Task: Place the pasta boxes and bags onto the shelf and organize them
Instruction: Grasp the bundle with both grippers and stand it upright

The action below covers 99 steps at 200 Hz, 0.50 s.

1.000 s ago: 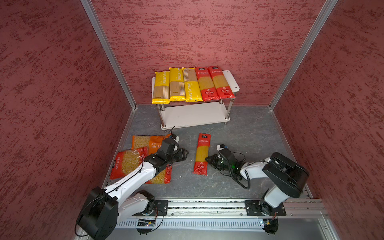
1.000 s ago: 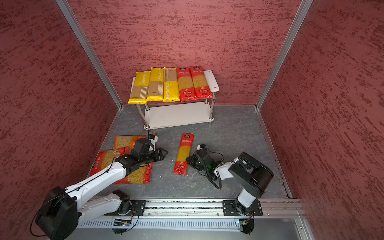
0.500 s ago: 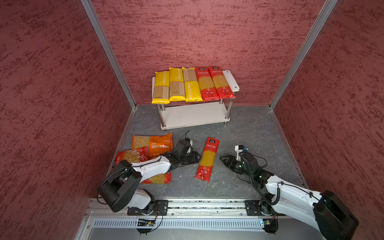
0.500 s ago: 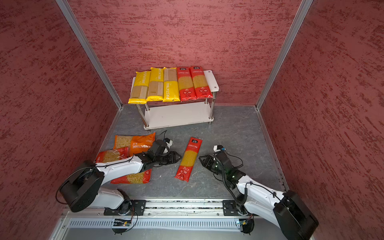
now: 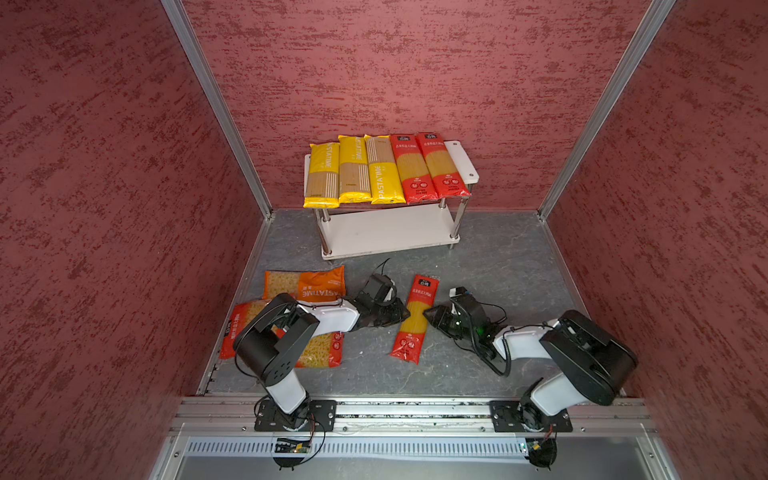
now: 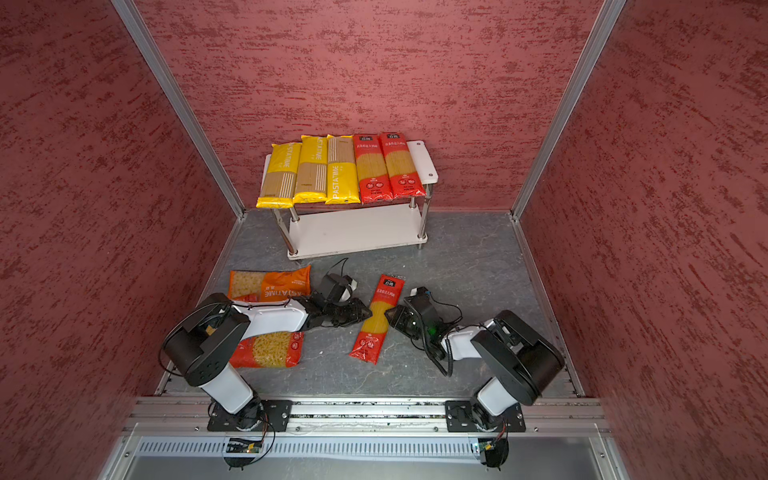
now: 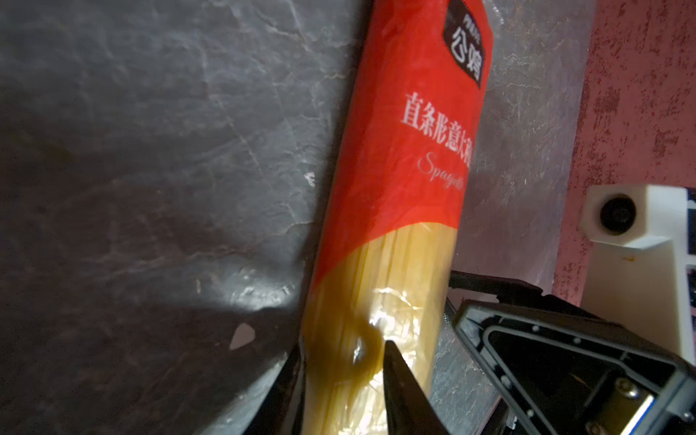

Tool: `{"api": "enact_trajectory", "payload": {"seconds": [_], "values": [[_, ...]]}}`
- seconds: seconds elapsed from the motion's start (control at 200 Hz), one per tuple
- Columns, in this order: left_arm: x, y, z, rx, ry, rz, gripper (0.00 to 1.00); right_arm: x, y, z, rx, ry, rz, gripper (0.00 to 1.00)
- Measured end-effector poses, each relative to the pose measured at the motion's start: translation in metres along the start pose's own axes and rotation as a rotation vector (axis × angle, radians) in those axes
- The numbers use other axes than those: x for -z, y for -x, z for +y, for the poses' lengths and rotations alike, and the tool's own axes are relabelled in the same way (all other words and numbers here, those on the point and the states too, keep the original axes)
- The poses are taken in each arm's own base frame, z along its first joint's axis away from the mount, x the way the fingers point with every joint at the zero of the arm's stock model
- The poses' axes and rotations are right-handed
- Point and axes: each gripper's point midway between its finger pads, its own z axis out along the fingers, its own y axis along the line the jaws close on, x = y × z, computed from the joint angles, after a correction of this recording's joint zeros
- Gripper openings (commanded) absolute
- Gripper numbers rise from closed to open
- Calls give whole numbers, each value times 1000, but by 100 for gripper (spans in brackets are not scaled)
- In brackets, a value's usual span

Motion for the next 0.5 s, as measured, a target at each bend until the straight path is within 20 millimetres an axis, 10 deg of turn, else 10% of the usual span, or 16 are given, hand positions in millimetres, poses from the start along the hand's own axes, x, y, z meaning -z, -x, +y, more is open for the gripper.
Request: {"api": "enact_trajectory", "payload": {"seconds": [0.496], "values": [[5, -4, -7, 23, -68, 19, 38, 2, 1, 13, 63, 107, -18, 9]]}}
